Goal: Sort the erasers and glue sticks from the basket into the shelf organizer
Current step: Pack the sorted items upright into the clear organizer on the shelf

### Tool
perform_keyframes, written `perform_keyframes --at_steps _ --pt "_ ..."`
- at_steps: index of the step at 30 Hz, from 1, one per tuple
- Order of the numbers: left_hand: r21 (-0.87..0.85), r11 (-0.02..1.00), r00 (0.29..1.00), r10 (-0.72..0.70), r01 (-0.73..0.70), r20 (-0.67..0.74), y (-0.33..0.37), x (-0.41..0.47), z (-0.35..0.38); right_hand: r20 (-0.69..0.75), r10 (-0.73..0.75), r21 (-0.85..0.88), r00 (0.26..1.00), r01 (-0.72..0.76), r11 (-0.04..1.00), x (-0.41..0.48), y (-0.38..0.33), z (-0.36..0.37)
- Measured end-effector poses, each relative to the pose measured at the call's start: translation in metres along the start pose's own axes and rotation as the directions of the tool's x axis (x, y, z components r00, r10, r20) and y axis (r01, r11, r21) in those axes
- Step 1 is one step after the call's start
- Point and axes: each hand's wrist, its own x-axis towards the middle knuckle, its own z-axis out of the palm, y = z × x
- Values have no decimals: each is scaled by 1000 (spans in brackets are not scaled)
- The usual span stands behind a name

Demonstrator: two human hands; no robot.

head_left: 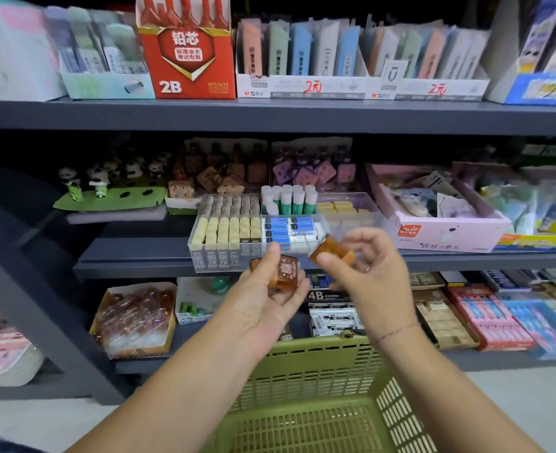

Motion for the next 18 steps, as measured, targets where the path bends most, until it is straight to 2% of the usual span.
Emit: perform_keyframes --at_steps 2,4,6,8,9,12,18 --pt "-6 1000 999 8 -9 -43 8 1 -3 7 -9 -107 1000 9 994 34 -7 -19" --pt "-11 1000 998 9 -10 -56 14 2 -5 20 -57 -344 998 60 937 73 -9 -37" --pt "-21 1000 998 5 -7 -64 16 2 -7 114 -95 -661 989 147 736 106 -8 -49" --pt "-21 1000 998 5 -7 -65 17 2 -8 243 -25 -826 970 220 518 127 -3 -53" --pt "-16 1000 998 6 -7 -63 17 3 -8 294 30 -846 955 245 473 132 1 -53" --pt "-3 1000 998 10 -11 -65 19 4 -8 385 127 -837 914 289 465 139 18 -53" --pt "44 999 998 -10 13 -68 19 5 -13 420 191 -833 887 294 468 145 31 -48"
